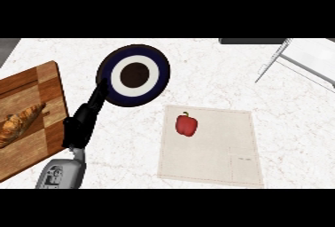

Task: Pick the cupcake from the placemat and place it in the tiered shelf

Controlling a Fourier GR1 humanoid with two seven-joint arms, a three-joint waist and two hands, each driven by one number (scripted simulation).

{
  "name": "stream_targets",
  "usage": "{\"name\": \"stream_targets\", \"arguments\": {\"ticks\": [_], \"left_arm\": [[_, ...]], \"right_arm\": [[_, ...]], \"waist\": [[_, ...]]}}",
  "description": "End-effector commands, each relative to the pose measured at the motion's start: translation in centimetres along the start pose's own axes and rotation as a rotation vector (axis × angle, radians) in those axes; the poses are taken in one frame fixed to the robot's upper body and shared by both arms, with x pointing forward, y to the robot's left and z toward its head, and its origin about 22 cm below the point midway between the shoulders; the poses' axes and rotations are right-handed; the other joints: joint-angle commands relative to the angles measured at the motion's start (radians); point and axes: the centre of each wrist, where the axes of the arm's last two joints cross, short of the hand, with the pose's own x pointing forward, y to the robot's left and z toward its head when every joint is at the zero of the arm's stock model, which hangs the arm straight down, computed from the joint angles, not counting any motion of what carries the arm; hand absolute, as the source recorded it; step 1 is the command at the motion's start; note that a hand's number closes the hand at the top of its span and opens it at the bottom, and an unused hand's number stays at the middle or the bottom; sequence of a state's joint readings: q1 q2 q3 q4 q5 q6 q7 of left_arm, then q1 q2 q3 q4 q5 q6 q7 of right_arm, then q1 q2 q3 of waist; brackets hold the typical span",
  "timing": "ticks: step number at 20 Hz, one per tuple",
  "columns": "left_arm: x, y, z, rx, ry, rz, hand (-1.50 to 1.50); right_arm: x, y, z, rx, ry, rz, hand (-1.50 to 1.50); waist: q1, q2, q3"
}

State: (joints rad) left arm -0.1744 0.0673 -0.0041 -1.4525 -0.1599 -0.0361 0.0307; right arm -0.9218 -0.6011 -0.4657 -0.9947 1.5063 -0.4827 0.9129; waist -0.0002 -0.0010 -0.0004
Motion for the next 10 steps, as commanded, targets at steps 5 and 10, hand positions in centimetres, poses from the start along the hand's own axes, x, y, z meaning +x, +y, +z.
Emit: {"name": "stream_targets", "arguments": {"ticks": [5,10], "left_arm": [[-0.8,0.9,0.0,0.012,0.005,-0.002,0.0],[-0.3,-0.2,-0.2,0.01,-0.012,-0.014,0.0]], "right_arm": [[-0.7,-1.9,-0.5,-0.002,0.098,-0.203,-1.5],[1.0,-3.7,0.1,0.065,0.08,-0.263,-1.5]], "waist": [[-0.001,0.001,0.0],[0.0,0.0,0.0]]}}
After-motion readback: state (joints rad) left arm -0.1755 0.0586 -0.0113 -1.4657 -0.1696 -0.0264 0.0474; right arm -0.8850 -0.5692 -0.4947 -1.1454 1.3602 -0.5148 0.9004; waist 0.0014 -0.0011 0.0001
